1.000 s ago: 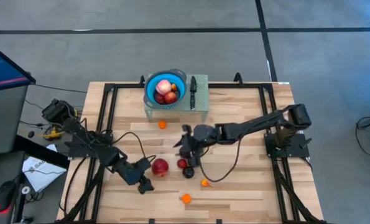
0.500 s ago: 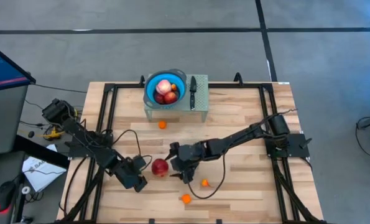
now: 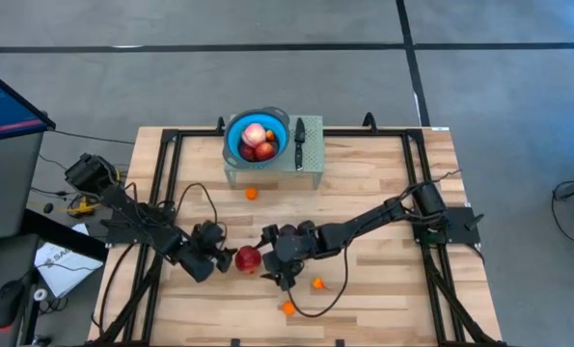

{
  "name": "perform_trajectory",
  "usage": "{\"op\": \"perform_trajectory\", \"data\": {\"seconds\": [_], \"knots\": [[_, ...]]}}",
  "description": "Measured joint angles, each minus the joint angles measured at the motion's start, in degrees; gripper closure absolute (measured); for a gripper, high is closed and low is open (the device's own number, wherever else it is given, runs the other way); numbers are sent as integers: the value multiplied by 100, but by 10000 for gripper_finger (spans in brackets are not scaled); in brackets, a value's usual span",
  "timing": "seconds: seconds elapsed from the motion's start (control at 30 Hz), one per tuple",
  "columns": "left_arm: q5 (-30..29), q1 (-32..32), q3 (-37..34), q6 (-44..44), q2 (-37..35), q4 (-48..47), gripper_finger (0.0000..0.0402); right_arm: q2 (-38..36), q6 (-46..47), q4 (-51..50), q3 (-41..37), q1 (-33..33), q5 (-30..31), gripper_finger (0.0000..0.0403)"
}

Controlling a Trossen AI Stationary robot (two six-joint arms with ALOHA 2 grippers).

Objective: Pick & Place Fruit
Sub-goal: Put the red pomegranate into the blue strainer bowl

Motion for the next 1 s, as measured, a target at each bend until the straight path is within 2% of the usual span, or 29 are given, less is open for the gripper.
{"op": "perform_trajectory", "data": {"seconds": [0.17, 0.33, 0.43, 0.53, 0.73, 1.0], "knots": [[0, -3, -204, 377, 0, 839, 96, 0, 192, 108, 0, 76, 47, 32], [3, -94, -212, 405, 0, 921, 96, 229, 182, 473, -14, 230, 209, 35], [1, -200, -212, 388, -1, 980, 96, 420, 240, 589, -8, 302, 621, 36], [3, -292, -212, 388, 0, 1067, 96, 509, 343, 711, 28, 362, 701, 36], [3, -411, -212, 384, 0, 1175, 96, 676, 420, 832, 20, 404, 1566, 36], [-5, -483, -214, 385, 0, 1318, 96, 723, 1144, 542, 24, 263, 1491, 36]]}}
